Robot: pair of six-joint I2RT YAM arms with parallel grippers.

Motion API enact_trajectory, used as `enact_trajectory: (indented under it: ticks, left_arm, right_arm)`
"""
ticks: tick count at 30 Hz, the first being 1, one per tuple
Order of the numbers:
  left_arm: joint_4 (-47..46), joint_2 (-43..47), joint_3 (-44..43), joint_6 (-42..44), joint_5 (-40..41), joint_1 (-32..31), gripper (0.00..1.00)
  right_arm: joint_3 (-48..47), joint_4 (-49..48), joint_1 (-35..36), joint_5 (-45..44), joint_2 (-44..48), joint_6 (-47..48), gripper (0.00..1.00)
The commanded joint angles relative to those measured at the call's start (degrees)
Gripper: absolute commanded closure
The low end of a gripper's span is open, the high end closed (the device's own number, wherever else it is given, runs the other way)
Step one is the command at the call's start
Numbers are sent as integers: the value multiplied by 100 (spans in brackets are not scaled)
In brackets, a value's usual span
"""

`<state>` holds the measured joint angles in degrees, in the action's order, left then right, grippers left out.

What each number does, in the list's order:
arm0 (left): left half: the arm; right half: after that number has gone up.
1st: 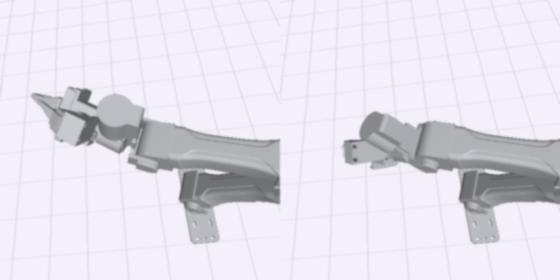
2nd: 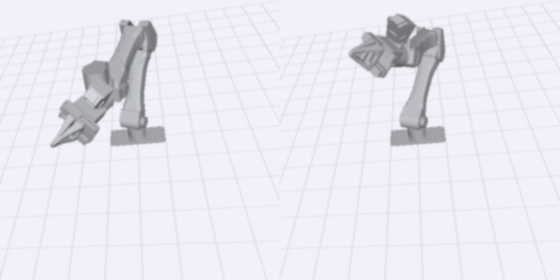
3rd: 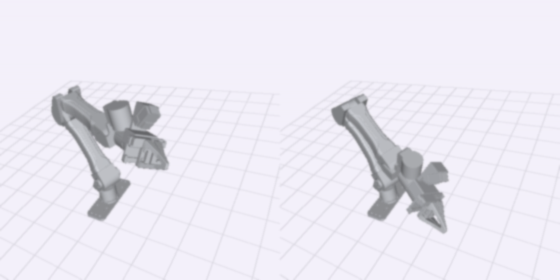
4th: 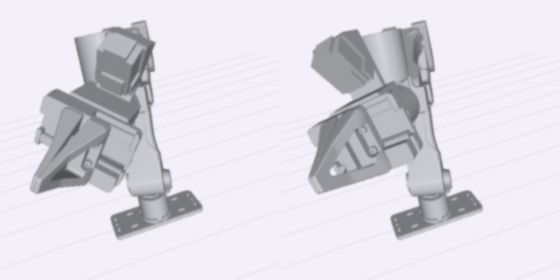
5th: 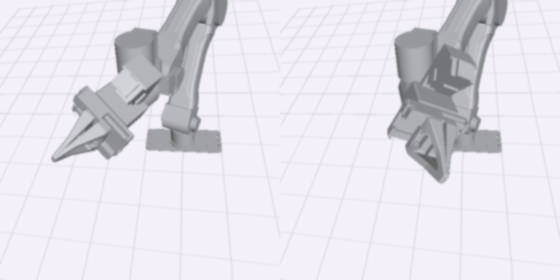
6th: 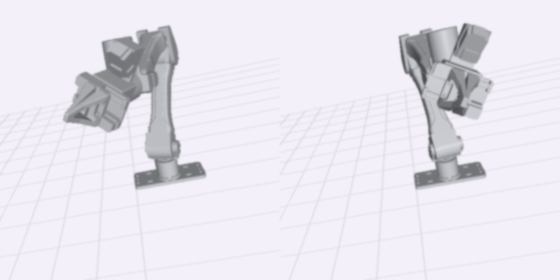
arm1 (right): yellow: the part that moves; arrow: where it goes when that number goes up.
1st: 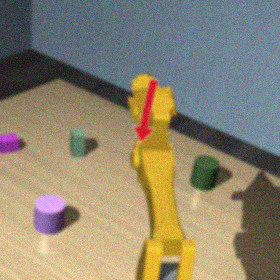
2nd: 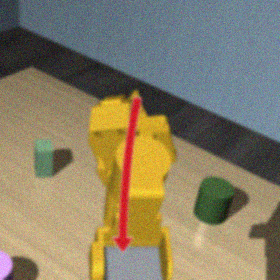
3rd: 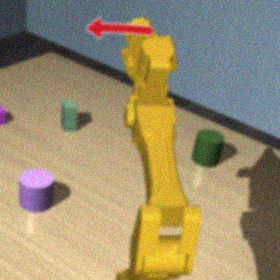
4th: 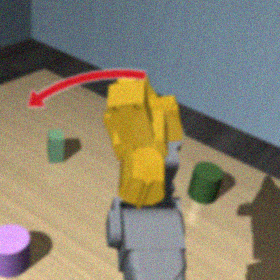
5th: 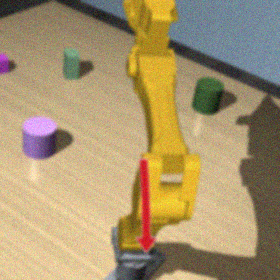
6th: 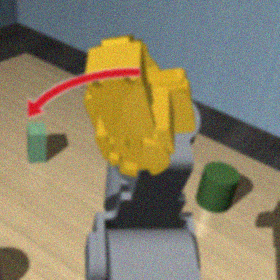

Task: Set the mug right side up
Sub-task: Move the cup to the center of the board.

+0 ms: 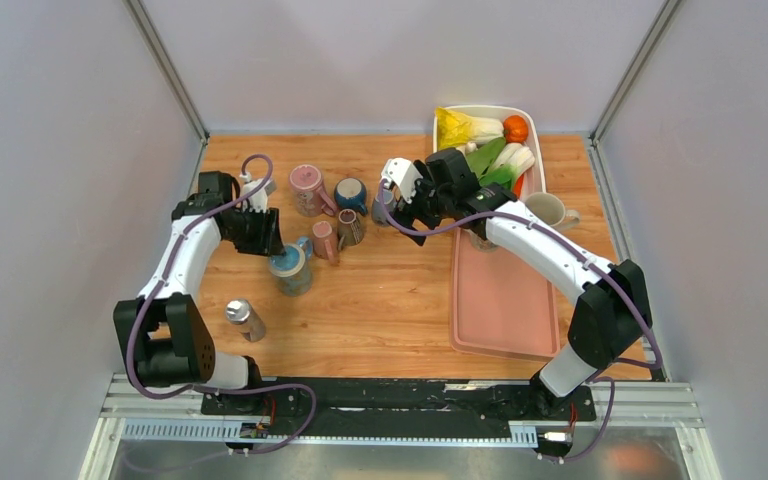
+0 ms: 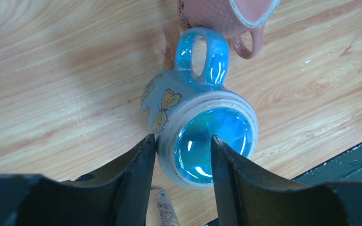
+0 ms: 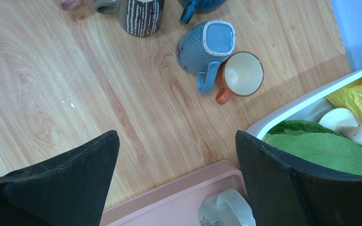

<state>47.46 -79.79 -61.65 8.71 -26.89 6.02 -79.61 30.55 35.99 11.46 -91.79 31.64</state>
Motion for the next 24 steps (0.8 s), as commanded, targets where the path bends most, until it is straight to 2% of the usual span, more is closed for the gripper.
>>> enact_trajectory:
  ticks: [1,7,11,16,24]
  left_arm:
    - [-39,-123,-49,549,-156,37,49]
    - [331,-262,-1,1643,-892,15,61]
    - [653,-279,66,2053,-1086,-144,65]
    - [853,-192,207,2293,-1033,-548,67]
    - [695,-165,235,2278,-930,-1595,67]
  right_arm:
    - [44,-136,23,43,164,48,0]
    - [76,-110,22,66,202,54,0]
    - [155,-53,22,97,259,110,0]
    - [171,-28,22,111,281,124,0]
    - [213,3,18,169,280,179,0]
